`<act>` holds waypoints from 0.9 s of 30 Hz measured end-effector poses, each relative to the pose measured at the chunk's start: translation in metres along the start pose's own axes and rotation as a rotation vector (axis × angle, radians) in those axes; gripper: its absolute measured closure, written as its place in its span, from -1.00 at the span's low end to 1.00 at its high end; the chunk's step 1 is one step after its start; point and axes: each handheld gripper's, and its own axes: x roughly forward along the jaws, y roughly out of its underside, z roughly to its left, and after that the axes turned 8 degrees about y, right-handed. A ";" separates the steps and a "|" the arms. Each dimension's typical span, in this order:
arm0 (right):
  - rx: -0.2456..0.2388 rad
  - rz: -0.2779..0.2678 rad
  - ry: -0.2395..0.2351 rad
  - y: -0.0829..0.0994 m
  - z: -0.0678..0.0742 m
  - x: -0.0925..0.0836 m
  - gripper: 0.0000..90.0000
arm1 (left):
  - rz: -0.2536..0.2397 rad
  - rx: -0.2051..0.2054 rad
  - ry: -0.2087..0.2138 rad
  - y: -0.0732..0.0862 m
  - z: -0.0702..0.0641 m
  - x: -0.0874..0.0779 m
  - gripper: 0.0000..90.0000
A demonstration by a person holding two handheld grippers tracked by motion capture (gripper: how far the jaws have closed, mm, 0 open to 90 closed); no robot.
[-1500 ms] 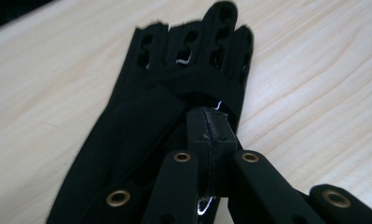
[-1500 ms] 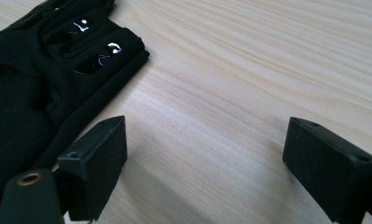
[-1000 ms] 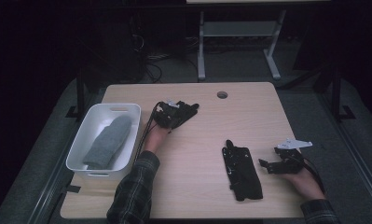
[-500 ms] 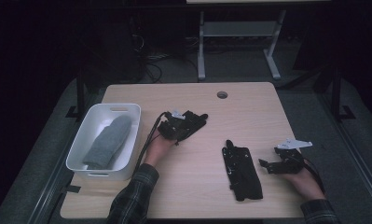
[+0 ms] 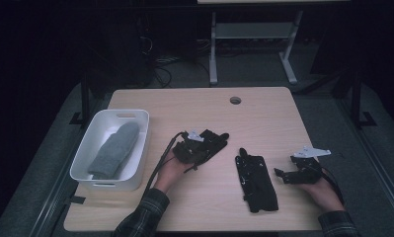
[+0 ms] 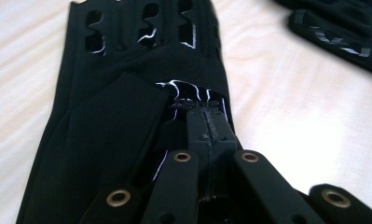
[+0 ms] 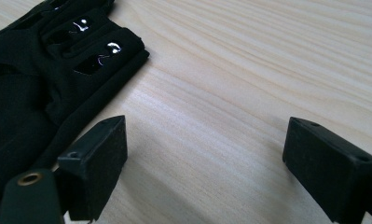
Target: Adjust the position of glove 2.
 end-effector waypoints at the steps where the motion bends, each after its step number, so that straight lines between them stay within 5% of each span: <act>1: 0.001 0.001 0.000 0.000 0.000 0.000 -0.70 | 0.008 0.009 0.005 0.000 -0.004 0.001 0.99; 7: 0.000 0.000 0.000 0.000 0.000 0.000 -0.70 | 0.026 0.047 0.040 0.002 -0.029 0.004 0.99; 14: 0.003 0.000 0.002 0.000 0.000 0.000 -0.70 | 0.007 0.055 0.060 0.001 -0.037 0.001 0.98; 19: 0.004 -0.001 0.003 0.000 0.000 0.000 -0.70 | -0.018 0.060 0.020 -0.009 -0.024 -0.013 0.99; 24: 0.005 -0.001 0.003 0.000 0.000 0.000 -0.70 | -0.016 0.022 -0.027 -0.013 0.001 -0.017 0.98; 27: 0.005 -0.001 0.003 0.000 0.000 0.000 -0.70 | 0.017 0.004 -0.052 -0.007 0.012 -0.017 0.98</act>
